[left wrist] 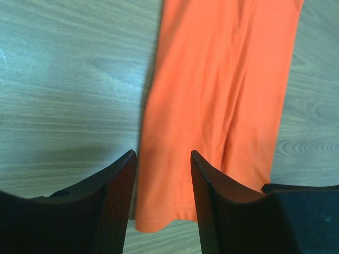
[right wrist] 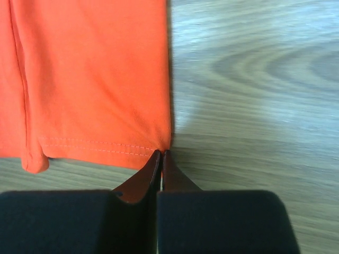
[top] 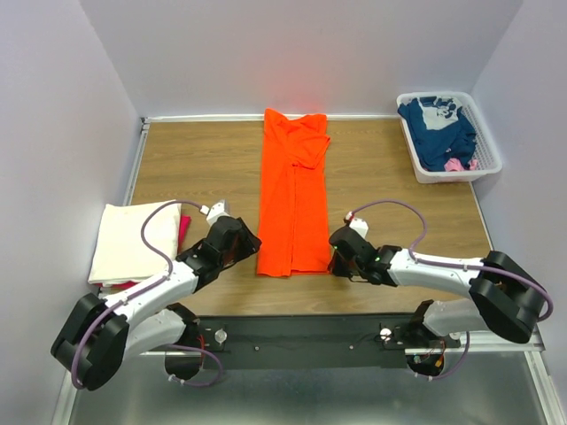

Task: Fold and stack the t-shirts
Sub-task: Fold the tshirt

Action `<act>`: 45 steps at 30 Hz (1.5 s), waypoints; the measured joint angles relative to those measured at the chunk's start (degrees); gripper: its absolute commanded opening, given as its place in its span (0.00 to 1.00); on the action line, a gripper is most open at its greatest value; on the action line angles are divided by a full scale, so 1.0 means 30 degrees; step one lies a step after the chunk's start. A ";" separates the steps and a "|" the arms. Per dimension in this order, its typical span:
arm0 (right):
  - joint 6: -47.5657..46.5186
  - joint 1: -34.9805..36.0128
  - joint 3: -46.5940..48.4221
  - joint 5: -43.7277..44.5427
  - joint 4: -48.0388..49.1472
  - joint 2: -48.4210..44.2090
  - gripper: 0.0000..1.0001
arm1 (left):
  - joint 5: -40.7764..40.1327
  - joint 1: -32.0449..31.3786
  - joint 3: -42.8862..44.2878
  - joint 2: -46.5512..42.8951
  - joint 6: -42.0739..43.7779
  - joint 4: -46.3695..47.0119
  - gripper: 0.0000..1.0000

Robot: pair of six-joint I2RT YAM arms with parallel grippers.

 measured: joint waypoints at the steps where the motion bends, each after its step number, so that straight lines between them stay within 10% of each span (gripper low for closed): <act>1: -0.0036 -0.0146 -0.0197 0.0044 -0.0146 -0.0284 0.07 | 0.0080 0.0000 0.0000 0.0066 0.0000 -0.0022 0.51; 22: -0.0160 -0.0262 -0.0685 -0.0437 -0.0605 -0.1107 0.09 | 0.4182 -0.0619 -0.0736 0.2244 -0.0510 0.0029 0.35; 45: -0.0124 -0.0262 -0.1013 -0.0721 -0.1384 -0.1909 0.11 | 0.4830 -0.0750 0.1734 0.3461 -0.0204 -0.4473 0.40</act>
